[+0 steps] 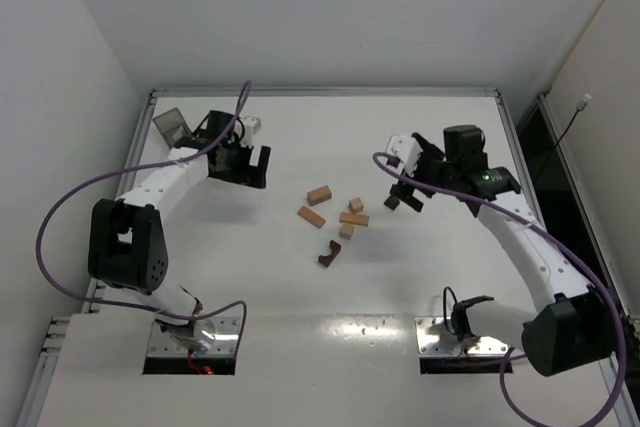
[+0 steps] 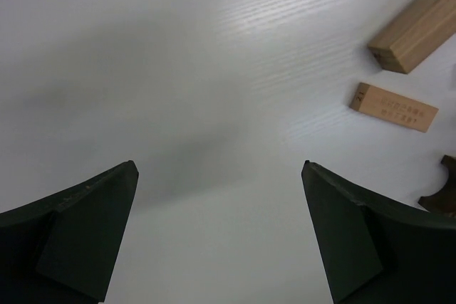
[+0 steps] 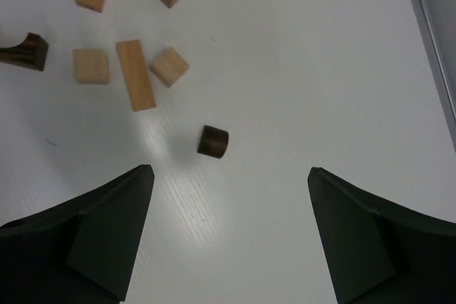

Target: Build the wood block tower

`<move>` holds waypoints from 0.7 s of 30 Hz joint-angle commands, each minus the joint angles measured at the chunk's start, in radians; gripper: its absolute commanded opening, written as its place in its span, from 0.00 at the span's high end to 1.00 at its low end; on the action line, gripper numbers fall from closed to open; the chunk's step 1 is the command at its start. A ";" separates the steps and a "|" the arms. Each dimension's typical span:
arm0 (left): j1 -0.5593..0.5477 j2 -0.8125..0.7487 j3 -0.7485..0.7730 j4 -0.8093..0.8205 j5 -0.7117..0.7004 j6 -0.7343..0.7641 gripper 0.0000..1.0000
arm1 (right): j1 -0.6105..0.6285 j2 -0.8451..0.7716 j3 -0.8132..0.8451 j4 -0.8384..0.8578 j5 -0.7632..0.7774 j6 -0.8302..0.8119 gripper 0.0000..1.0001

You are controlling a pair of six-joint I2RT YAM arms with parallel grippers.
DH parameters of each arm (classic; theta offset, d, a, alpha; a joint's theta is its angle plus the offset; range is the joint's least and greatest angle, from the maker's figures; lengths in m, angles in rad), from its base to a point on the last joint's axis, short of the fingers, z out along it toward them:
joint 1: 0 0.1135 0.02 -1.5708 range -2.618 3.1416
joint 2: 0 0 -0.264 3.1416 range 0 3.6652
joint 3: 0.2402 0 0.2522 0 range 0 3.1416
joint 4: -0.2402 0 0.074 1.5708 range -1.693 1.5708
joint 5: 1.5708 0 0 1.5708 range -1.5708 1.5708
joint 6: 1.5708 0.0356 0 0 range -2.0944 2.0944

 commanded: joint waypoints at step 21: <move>-0.072 -0.042 0.027 0.051 -0.094 -0.033 0.00 | 0.241 0.526 0.180 -0.283 -0.185 -0.433 0.42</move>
